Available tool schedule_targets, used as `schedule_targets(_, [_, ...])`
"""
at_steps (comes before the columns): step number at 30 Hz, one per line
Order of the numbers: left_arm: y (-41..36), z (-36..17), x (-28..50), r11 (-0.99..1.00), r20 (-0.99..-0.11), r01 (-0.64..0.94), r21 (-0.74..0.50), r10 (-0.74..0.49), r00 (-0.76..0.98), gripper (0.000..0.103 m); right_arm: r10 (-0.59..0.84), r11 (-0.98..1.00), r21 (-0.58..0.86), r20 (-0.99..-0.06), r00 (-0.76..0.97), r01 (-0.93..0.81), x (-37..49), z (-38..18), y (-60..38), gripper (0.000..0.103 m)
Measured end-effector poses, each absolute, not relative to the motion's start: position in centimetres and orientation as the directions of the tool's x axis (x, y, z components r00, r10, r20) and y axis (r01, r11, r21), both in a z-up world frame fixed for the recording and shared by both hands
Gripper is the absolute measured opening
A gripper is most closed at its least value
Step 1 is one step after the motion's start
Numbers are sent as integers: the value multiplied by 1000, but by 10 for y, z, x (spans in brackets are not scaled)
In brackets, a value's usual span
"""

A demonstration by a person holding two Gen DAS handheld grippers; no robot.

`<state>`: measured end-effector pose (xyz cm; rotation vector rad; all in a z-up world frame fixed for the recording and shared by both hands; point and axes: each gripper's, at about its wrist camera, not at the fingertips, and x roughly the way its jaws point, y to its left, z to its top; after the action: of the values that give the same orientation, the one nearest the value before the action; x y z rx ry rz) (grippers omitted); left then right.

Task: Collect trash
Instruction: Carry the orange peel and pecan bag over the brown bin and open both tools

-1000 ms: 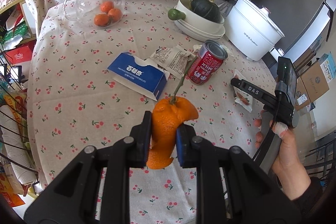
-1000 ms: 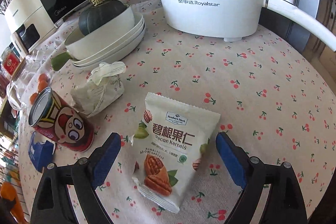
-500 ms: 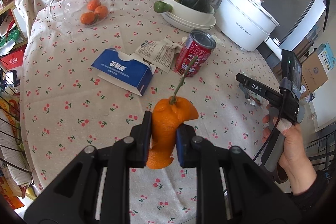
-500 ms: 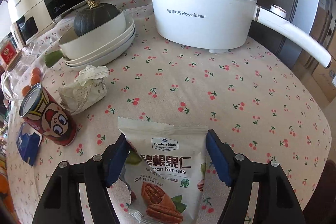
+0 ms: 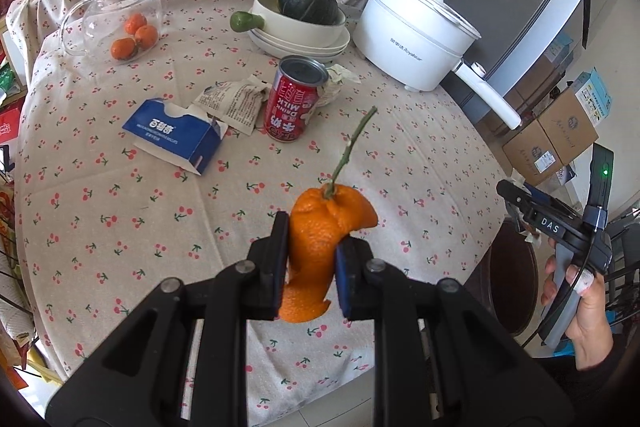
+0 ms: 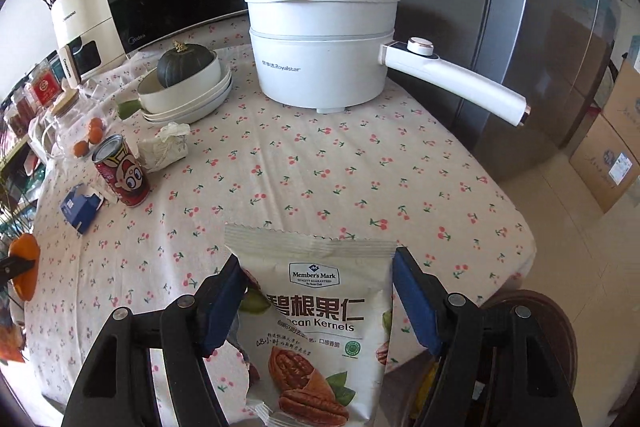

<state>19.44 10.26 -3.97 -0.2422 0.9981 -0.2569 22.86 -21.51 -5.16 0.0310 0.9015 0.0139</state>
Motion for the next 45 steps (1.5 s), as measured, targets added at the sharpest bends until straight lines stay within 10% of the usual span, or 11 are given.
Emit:
schedule_targets(42, [-253,-110,150,689,-795,641,-338,-574,196,22,-82,947,64,-898,432,314,76,-105,-445,74])
schedule_targets(45, [-260,-110,153,684,-801,664,-303,-560,211,42,-87,944,61,-901,424,323,76,-108,-450,74])
